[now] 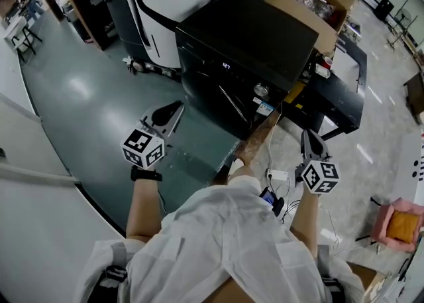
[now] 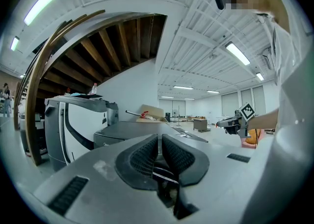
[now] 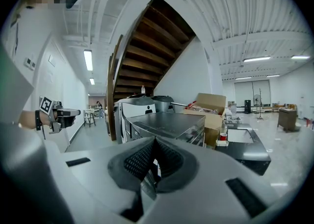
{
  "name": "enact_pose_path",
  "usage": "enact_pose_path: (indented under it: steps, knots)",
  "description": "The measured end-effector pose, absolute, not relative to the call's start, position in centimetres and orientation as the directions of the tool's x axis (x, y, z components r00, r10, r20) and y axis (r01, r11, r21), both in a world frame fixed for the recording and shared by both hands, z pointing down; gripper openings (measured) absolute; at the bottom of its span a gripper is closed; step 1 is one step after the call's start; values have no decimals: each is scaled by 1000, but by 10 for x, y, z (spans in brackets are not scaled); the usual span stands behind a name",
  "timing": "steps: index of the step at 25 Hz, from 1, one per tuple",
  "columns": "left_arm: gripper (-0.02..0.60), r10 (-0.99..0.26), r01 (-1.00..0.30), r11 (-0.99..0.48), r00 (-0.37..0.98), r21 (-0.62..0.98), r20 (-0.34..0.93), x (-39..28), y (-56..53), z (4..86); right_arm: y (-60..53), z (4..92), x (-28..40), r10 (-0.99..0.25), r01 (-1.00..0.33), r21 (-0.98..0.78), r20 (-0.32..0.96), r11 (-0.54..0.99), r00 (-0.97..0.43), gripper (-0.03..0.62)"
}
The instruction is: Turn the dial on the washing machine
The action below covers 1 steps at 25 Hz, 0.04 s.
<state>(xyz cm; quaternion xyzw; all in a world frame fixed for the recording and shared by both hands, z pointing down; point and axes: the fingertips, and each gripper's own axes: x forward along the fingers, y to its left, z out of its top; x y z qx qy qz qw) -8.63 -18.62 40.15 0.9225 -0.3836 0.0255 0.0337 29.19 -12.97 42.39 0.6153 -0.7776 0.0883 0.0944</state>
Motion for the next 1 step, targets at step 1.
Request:
enact_pose_path:
  steps: [1]
  knots:
    - [29, -705, -709, -704, 705, 44, 73, -86, -186, 402, -130, 424, 292, -940, -974, -22, 257, 226, -224, 0]
